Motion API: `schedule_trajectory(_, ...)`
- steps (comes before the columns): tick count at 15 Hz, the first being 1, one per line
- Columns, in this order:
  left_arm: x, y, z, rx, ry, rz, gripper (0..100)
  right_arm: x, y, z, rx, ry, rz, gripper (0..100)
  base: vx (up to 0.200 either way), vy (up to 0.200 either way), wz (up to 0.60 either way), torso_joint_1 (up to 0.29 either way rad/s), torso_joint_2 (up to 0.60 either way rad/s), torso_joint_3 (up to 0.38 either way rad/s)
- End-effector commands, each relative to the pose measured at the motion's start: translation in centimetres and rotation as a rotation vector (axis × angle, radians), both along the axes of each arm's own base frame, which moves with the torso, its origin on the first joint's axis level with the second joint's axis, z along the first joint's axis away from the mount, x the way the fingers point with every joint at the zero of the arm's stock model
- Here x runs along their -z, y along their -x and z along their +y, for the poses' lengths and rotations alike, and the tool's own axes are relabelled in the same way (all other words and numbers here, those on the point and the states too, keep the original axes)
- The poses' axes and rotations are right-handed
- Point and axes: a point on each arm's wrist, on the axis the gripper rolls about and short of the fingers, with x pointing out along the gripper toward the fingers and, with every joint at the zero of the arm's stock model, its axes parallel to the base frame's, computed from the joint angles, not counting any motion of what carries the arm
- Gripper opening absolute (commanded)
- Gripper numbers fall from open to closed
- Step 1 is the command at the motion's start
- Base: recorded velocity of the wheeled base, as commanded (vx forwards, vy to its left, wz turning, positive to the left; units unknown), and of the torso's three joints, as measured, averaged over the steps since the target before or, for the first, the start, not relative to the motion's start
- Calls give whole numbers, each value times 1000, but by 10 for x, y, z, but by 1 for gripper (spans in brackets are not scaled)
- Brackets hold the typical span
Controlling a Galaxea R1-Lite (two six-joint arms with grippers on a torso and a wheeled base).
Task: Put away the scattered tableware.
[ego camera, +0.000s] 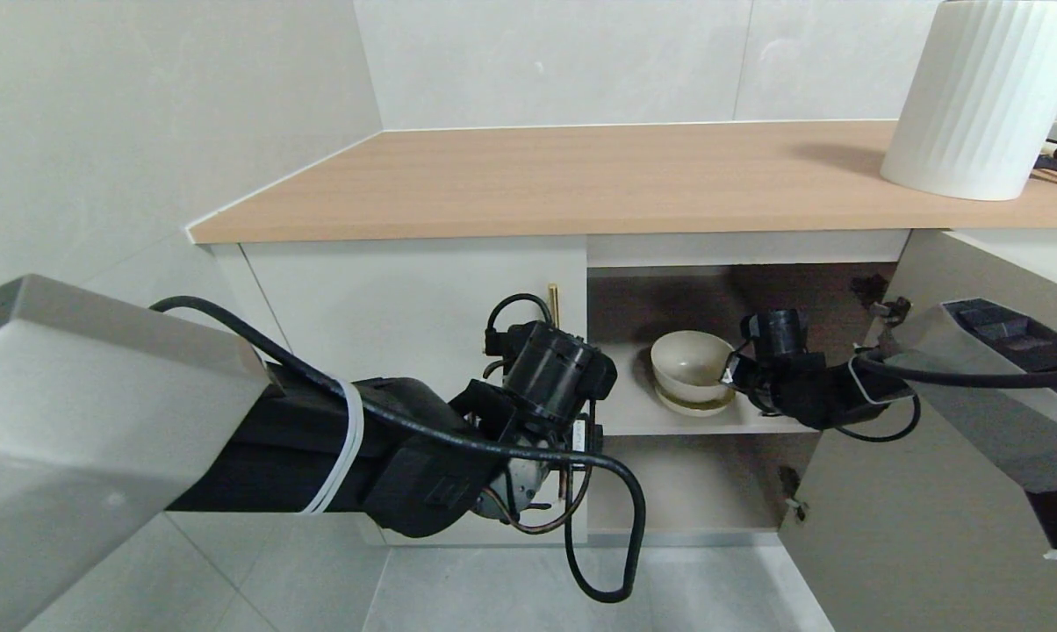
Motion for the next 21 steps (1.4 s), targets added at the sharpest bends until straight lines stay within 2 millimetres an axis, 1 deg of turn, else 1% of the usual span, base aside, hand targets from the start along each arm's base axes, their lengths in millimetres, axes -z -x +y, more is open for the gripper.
schedule_trajectory(1,0,0,0,-1,0,-1,100,-2,1,1,-3,-2,-3,100,0,0,0,0,0,0)
schedule_trajectory(5,0,0,0,-1,1,-2,100,-7,4,6,-13,-5,-7,100,0,0,0,0,0,0)
schedule_trajectory(8,-3,0,1,-4,9,-7,100,-14,14,9,-30,-7,1,100,0,0,0,0,0,0)
schedule_trajectory(9,-8,0,4,-11,16,-14,100,-28,28,16,-70,-11,7,100,0,0,0,0,0,0)
schedule_trajectory(11,-27,-3,19,-42,47,-49,100,-47,55,23,-132,-12,51,100,0,0,0,0,0,0)
schedule_trajectory(12,-49,-2,42,-85,81,-88,100,-65,84,25,-183,-15,91,100,0,0,0,0,0,0)
schedule_trajectory(13,-62,3,57,-105,101,-109,100,-79,105,24,-222,-11,110,100,0,0,0,0,0,0)
schedule_trajectory(14,-69,10,67,-112,104,-118,100,-92,126,21,-260,1,128,100,0,0,0,0,0,0)
schedule_trajectory(16,-87,29,86,-100,102,-158,100,-116,170,15,-331,11,142,100,0,0,0,0,0,0)
schedule_trajectory(18,-105,55,105,-82,112,-205,100,-131,208,8,-389,48,147,100,0,0,0,0,0,0)
schedule_trajectory(19,-112,70,115,-69,124,-224,100,-135,225,3,-411,68,149,100,0,0,0,0,0,0)
schedule_trajectory(21,-112,99,131,-41,135,-236,100,-139,247,-5,-440,104,146,100,0,0,0,0,0,0)
